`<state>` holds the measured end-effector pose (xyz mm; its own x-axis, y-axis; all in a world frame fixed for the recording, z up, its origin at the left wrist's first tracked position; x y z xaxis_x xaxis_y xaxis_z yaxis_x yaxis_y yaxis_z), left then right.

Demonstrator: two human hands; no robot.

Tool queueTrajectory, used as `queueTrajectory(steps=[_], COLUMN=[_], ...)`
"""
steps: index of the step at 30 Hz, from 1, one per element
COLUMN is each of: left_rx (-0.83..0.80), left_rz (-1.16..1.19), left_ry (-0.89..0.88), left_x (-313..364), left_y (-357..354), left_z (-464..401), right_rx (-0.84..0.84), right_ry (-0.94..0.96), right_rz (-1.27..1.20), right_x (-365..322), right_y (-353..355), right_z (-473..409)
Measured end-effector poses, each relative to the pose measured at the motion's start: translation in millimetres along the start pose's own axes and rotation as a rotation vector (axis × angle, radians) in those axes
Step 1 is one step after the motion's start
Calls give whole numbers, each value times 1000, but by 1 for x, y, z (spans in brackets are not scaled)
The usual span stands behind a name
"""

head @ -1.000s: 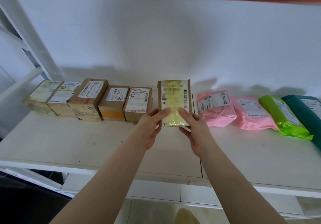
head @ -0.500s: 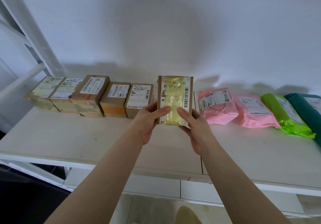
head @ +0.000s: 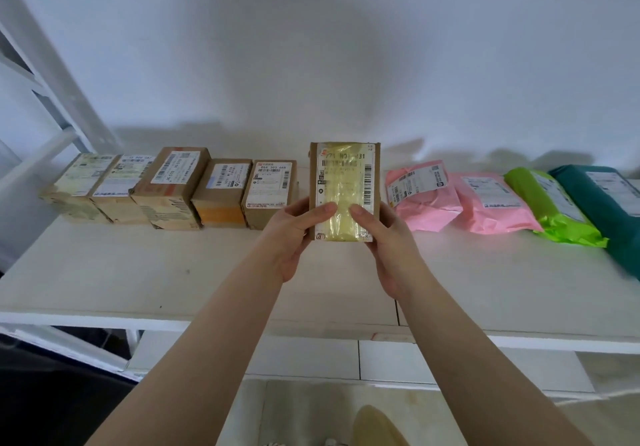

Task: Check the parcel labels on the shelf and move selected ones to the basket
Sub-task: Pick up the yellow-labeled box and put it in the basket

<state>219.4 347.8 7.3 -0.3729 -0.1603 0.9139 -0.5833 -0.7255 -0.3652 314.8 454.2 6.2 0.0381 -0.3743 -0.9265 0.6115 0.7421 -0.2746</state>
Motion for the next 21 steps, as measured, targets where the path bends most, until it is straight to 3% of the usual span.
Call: queueTrajectory(steps=[8, 21], left_rx=[-210, -657], left_rz=[-126, -353], left_ry=[-5, 157], left_x=[-11, -127], left_y=[-25, -139], left_z=[35, 153], right_rx=[182, 624], right_ry=[81, 48], right_rz=[-53, -188], right_x=[17, 84], right_y=[23, 145], right_z=[66, 255])
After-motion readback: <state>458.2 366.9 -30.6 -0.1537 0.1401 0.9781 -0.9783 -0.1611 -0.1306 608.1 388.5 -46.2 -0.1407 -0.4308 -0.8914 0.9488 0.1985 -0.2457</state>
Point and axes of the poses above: each hand's wrist, its own z-axis away from the middle knuckle, its own y-axis out of the back of the hand, x = y × z, the point moved 7 cm from there along -z, towards the middle knuckle, and after that the axes turned 9 degrees about -y, right-handed, at the moved point
